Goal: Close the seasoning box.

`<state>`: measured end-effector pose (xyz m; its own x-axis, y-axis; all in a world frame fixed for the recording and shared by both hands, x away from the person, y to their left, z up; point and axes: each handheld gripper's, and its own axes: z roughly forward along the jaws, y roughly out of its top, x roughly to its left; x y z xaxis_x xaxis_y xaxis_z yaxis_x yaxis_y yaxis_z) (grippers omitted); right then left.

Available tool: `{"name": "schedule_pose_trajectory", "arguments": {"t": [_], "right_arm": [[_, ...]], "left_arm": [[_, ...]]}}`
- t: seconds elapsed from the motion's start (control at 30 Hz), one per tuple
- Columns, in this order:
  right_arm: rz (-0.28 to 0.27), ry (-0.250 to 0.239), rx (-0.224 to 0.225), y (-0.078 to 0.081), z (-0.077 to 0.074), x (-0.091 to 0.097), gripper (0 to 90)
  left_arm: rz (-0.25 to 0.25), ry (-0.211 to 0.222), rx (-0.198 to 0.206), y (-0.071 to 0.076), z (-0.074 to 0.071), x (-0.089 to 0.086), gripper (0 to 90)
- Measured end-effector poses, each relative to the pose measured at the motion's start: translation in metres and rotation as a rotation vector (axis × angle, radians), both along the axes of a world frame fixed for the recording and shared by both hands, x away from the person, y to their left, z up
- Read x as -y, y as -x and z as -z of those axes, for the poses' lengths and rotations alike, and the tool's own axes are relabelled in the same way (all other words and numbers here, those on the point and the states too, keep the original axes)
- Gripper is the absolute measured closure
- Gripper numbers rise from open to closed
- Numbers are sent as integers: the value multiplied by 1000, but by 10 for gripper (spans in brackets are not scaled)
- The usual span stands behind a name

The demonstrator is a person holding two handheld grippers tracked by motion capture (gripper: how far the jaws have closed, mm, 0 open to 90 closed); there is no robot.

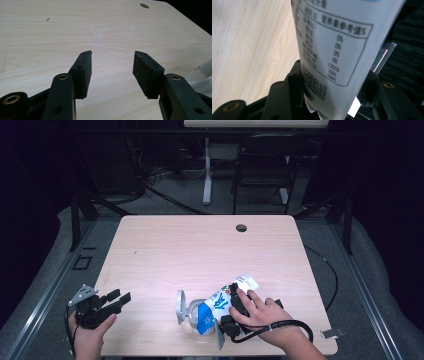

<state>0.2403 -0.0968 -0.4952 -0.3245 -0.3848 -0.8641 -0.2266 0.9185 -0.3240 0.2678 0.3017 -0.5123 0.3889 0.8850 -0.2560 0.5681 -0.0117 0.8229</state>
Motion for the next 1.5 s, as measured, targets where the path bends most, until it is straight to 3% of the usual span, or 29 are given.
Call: {"name": "schedule_pose_trajectory", "arguments": {"t": [1.5], "right_arm": [[-12,17,13,1,0,-1,510]], "left_arm": [[-3,1,1,0,1,0,499]]}}
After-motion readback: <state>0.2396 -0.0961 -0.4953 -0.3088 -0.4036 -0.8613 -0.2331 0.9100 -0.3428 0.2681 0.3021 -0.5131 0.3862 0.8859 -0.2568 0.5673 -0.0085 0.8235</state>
